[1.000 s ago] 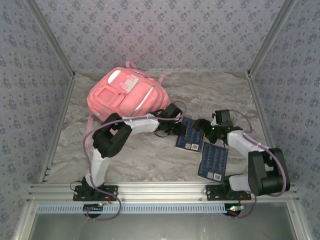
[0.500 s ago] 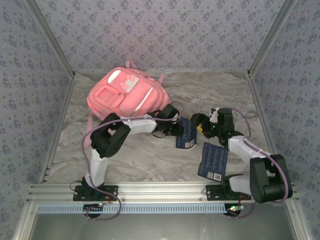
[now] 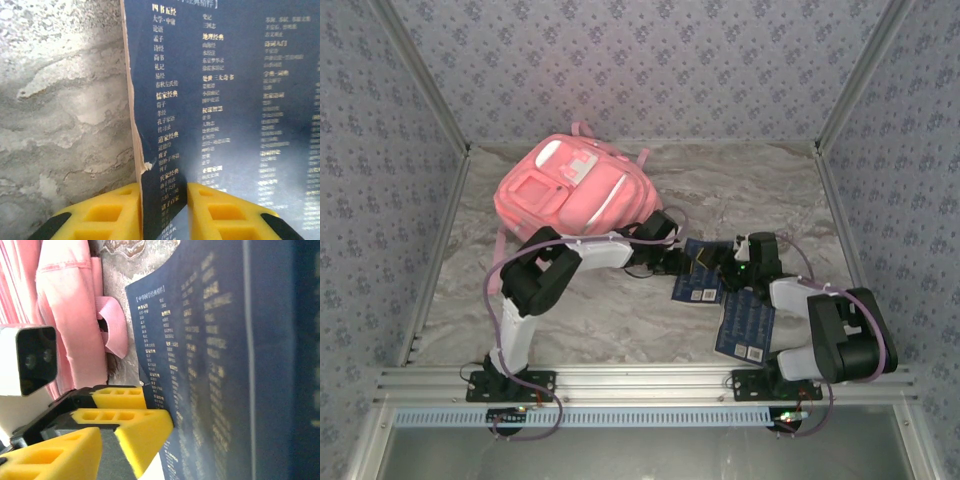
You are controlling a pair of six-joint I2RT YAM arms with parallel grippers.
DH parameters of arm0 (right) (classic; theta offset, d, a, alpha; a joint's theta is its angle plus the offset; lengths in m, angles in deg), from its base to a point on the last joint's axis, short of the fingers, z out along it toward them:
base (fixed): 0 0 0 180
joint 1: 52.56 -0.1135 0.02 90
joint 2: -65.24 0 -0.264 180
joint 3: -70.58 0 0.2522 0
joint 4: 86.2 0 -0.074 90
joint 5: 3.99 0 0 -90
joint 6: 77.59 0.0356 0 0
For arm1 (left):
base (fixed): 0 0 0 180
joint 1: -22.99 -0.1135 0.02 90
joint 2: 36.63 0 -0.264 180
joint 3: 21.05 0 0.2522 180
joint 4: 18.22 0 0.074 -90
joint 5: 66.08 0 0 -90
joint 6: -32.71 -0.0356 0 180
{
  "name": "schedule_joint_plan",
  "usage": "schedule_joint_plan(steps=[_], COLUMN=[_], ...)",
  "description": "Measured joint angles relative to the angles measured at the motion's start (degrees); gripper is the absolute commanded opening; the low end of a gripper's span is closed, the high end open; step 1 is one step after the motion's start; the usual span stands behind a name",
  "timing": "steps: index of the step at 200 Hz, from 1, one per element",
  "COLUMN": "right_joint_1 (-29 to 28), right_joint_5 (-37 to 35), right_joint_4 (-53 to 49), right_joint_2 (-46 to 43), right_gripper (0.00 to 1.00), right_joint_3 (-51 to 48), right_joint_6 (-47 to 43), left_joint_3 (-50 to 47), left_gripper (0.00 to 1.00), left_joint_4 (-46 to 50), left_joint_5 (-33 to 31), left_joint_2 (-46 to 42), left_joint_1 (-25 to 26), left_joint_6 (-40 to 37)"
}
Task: Pack the student bag
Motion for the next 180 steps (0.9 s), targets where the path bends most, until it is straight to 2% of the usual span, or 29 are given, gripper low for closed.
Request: schedule_joint_plan(steps=[31, 58, 86, 120, 139, 180], right_joint_1=[0.04, 0.0, -1.4, -7.28, -10.25, -15.04], right_joint_5=[-2.93, -5.27, -7.34, -7.67, -6.25, 1.07], right_joint_4=[-5.6, -9.68, -12.96, -15.17, -13.99, -6.71], right_joint_2=[-3.48, -7.8, -15.56, -26.91, -31.65, -36.37], right_gripper=[0.11, 0.0, 0.0, 0.0, 0.0, 0.0], right_joint_3=[0.48, 1.53, 1.55, 4.66, 6.86, 9.03], right_joint_6=[-3.85, -6.88, -8.7, -10.97, -11.65, -11.3], left_joint_3=[-1.84, -5.31, -8.24, -10.19, -10.71, -11.93], left_gripper=[0.44, 0.49, 0.55, 0.65, 0.7, 0.71], left_joint_4=[0.59, 2.23, 5.07, 6.69, 7.54, 9.29], left_joint_5=[-0.02, -0.68, -2.4, -3.08, -3.06, -2.16], left_joint_2=[-2.38, -7.74, -16.76, -29.99, -36.2, -47.54], left_joint_1=[0.0, -0.22, -0.96, -2.27, -2.45, -2.64], left_joint_6=[-0.11, -0.9, -2.38, -3.45, -4.07, -7.06])
